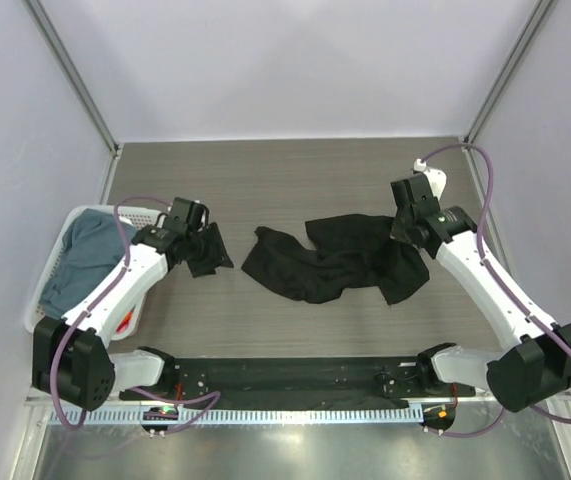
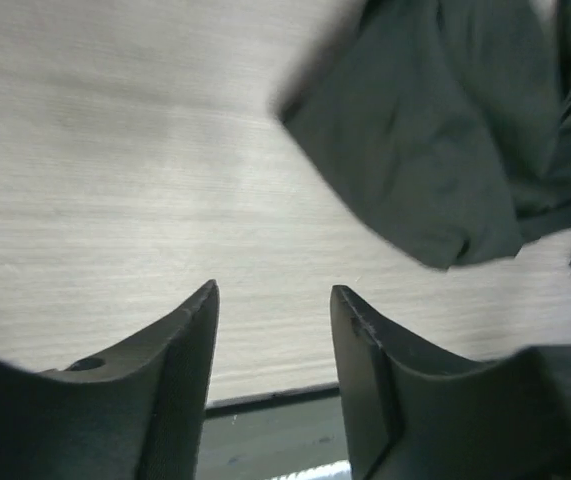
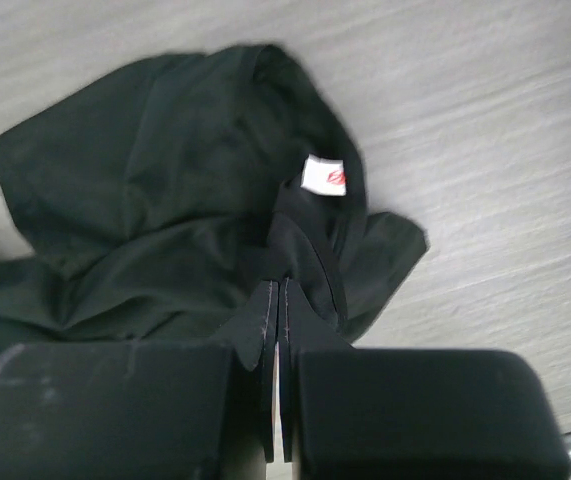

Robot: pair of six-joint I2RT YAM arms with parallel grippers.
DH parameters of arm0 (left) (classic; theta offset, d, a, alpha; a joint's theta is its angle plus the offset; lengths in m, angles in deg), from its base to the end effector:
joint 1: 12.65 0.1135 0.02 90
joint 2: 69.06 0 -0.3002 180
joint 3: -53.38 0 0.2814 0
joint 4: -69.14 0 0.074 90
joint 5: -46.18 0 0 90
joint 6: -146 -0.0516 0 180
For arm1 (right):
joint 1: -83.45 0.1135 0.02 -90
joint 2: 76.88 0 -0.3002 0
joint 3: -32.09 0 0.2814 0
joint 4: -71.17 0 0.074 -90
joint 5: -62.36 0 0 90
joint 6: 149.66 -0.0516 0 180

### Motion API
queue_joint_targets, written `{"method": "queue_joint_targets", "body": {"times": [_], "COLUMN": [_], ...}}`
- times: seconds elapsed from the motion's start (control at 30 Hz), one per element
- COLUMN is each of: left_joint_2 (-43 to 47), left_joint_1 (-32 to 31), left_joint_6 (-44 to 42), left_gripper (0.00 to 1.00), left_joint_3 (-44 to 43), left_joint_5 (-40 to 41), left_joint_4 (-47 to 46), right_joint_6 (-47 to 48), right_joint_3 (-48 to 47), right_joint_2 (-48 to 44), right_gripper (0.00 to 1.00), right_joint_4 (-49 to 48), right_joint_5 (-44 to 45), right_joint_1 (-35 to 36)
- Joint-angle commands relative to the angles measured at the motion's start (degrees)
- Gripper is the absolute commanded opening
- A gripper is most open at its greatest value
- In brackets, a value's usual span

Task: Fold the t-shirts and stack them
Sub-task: Flatten the tshirt out

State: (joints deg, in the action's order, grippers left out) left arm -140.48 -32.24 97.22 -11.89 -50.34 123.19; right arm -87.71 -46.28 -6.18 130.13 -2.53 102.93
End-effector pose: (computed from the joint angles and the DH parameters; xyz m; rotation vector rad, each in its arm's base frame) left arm 0.2490 -0.0948 0.2592 -0.4675 2.6659 -0.4974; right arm 0.2667 0.0711 0.3402 0.3594 2.3327 -0.1465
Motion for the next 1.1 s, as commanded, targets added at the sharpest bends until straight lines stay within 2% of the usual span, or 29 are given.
{"method": "queue_joint_targets", "body": {"times": [0.0, 0.07, 0.17, 0.33, 0.53, 0.8, 1.07], "left_joint_2": [-0.2, -2.6, -8.6, -21.8, -33.5, -43.2, -47.1], "left_joint_1": [-0.2, -0.1, -0.2, -0.2, -0.4, -1.5, -1.4], "left_joint_6": [-2.6, -4.6, -6.8, -6.7, -6.4, -4.7, -3.2], "left_gripper": [0.52, 0.55, 0.57, 0.55, 0.52, 0.49, 0.46], "left_joint_3": [-7.2, -9.7, -14.0, -23.3, -30.9, -32.0, -33.4], "left_joint_5": [3.8, 3.9, -0.6, -6.4, -8.2, -9.4, -8.6], "left_joint_4": [-0.6, -1.2, -4.8, -6.9, -8.7, -12.4, -14.7], "right_joint_6": [-2.2, -2.3, -2.0, -1.0, -0.8, 0.1, 0.7], "right_joint_3": [2.9, 3.9, 4.8, 5.4, 6.7, 7.3, 7.8], "right_joint_2": [-4.7, -5.7, -6.9, -7.8, -7.0, -5.0, -5.0], "right_gripper": [0.01, 0.01, 0.01, 0.01, 0.01, 0.01, 0.01], "right_joint_4": [-0.5, -0.9, -1.5, -3.3, -6.4, -8.2, -8.7], "right_joint_5": [-2.1, -3.1, -3.9, -5.0, -8.2, -8.7, -8.1], "right_joint_1": [-0.1, -0.2, -0.2, -0.1, -0.1, -0.1, -0.1]}}
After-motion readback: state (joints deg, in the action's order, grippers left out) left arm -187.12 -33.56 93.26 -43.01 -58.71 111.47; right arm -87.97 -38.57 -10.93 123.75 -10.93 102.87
